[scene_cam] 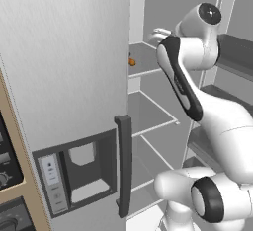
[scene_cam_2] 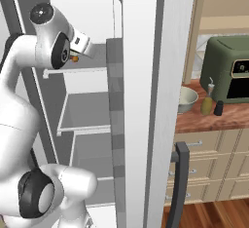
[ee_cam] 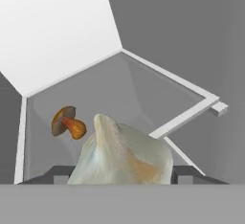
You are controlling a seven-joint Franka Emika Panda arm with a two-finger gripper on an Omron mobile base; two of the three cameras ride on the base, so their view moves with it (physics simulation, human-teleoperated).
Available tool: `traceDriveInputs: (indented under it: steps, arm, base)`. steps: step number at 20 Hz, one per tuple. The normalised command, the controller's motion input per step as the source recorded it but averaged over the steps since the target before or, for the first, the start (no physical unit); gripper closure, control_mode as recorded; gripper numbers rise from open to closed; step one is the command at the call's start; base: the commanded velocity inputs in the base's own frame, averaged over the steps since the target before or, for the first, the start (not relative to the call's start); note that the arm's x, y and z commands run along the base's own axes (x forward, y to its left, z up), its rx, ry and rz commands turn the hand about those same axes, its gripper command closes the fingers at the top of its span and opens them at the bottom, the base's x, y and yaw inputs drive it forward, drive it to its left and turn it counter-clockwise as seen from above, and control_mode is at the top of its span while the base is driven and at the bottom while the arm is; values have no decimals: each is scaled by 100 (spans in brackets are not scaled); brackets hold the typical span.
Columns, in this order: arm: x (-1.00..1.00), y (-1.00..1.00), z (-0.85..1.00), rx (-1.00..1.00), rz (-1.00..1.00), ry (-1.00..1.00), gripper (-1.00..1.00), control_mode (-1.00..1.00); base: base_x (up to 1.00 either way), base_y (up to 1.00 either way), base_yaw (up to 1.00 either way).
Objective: Retrieve the bottle and the shaker from the cabinet and place them next to the mixing bowl on the counter. Then add garlic from the fridge to the mixing bowl.
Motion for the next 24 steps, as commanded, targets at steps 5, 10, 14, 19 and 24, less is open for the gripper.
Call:
traceDriveInputs:
  steps: [5,10,14,19,24]
  arm:
    - [-100,-6,-6,0,-1,-7,100,-100]
    - [-100,-1,4,0,0,-1,100,-100]
    - [-100,0,13,1,0,0,100,-100]
    - [-100,0,5,2,0,6,100,-100]
    - [-100,0,-7,0,0,3,100,-100]
  base:
    - [0,0,0]
    - [0,0,0]
    - [0,0,0]
    - [0,0,0]
    - [0,0,0]
